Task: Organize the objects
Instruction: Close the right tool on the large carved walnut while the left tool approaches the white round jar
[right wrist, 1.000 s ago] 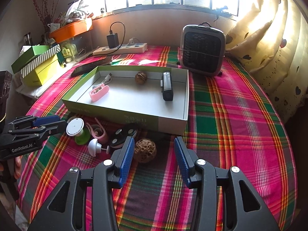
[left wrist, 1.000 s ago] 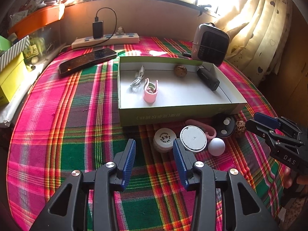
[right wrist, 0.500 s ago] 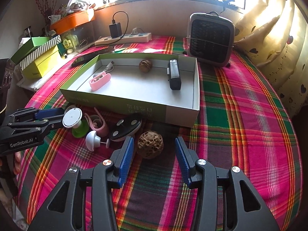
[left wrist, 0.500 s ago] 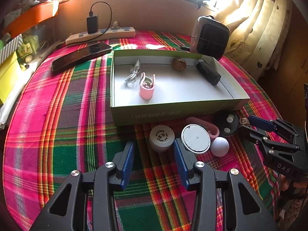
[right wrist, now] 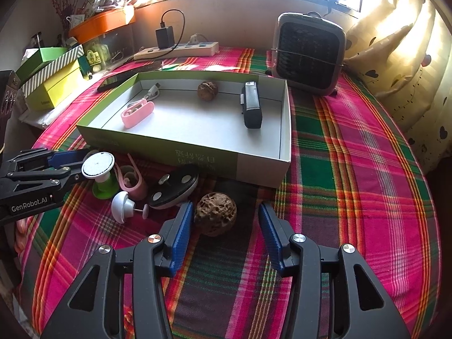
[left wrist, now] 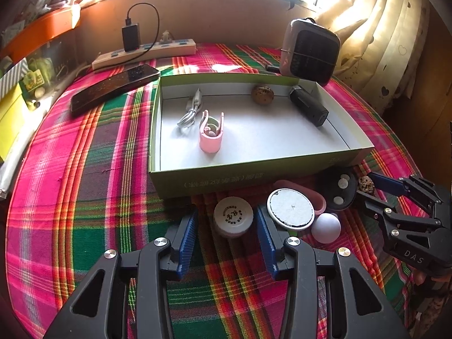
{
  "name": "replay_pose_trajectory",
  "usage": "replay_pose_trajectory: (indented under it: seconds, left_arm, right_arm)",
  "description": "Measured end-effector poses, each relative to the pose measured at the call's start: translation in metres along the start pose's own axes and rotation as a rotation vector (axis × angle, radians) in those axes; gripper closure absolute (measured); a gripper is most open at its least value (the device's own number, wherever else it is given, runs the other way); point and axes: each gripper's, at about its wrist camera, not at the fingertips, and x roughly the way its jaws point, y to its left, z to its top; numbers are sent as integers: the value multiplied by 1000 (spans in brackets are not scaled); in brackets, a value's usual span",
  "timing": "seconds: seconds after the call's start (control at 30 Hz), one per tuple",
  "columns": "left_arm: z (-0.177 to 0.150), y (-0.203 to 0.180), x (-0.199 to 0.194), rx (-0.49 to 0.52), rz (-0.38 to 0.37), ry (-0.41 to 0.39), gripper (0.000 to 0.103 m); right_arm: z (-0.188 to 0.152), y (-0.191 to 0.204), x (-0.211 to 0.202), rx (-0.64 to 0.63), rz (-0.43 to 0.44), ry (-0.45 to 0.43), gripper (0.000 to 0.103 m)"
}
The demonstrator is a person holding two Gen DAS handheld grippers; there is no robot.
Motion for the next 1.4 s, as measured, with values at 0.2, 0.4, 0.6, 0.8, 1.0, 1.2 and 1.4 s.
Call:
replay_pose_trajectory:
  seconds: [0.2, 0.4, 0.6, 0.8, 1.0, 1.2, 1.4]
  left_arm:
    - [1, 0, 2, 12, 26, -9, 64]
    - [1, 1, 2, 8, 22, -13, 64]
    - [1, 1, 1, 10, 32, -14, 66]
    - [1, 5, 1, 1, 51, -18, 77]
    - [0, 6, 1, -3, 50, -21, 77]
    - [0, 5, 1, -3, 50, -21, 77]
    - [0, 5, 1, -3, 49, -21, 77]
  right_arm:
    - [1, -2, 4, -4, -17, 14, 54]
    - [1, -3, 4, -5, -18, 14, 54]
    - [1, -3, 4, -5, -20, 13, 55]
    - [1, -4, 3, -2, -16, 13, 55]
    - [1, -3, 2, -5, 1, 11, 65]
    - [1, -3, 2, -3, 6, 8, 71]
    - [1, -2, 2, -4, 8, 9, 71]
